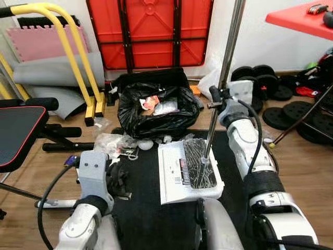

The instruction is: Sweep floor

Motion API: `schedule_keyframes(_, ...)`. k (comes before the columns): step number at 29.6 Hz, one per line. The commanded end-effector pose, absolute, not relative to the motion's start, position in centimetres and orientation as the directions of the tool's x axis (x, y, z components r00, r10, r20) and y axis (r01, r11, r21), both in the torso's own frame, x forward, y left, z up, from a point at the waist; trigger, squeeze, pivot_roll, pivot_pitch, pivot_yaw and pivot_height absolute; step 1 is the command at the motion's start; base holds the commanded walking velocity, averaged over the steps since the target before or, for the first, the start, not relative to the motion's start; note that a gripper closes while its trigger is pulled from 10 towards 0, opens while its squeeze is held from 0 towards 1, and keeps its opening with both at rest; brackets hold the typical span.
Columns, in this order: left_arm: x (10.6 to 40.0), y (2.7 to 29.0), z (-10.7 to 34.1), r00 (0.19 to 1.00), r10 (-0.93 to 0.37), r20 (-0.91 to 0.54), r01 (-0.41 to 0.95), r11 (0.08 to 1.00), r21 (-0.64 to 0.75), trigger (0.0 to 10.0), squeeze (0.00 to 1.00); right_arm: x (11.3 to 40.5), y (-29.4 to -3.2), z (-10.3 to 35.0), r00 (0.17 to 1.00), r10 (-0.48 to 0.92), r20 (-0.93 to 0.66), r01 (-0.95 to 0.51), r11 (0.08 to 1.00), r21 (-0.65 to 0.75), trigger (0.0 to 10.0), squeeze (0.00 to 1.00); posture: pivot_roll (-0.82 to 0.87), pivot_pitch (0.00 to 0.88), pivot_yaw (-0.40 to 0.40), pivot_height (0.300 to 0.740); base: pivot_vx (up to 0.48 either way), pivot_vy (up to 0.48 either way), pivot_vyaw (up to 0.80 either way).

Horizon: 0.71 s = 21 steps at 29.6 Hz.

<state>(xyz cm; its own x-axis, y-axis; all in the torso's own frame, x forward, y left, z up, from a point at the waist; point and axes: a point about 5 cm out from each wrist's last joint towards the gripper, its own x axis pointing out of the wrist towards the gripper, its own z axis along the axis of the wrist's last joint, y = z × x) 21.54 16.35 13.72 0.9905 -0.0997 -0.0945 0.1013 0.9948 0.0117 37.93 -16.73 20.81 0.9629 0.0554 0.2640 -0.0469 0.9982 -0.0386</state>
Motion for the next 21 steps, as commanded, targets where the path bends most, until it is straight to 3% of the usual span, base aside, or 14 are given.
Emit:
schedule_keyframes(1,21.1,16.4,13.7,0.989,-0.103,-0.11,0.105,0.994,0.014,10.0,0.0,38.4,-17.2,24.6,0.909,0.023,0.417,-0.016,1.0,-0.02,10.0,0.0,0.01,0.064,-0.035,0.45,0.0,0.0,0.0)
schedule_keyframes(6,20.7,16.2,13.9,0.987,-0.108,-0.116,0.11,0.994,0.009,10.0,0.0,39.1,-17.6,25.4,0.901,-0.006,0.433,0.011,1.0,-0.007,10.0,0.0,0.02,0.085,-0.036,0.435,0.0,0.0,0.0)
schedule_keyframes(21,19.5,16.0,14.8,0.984,-0.127,-0.124,0.128,0.992,-0.001,10.0,0.0,40.0,-15.6,21.7,0.945,0.003,0.326,0.009,0.999,-0.035,10.0,0.0,0.06,0.144,-0.033,0.38,0.0,0.0,0.0)
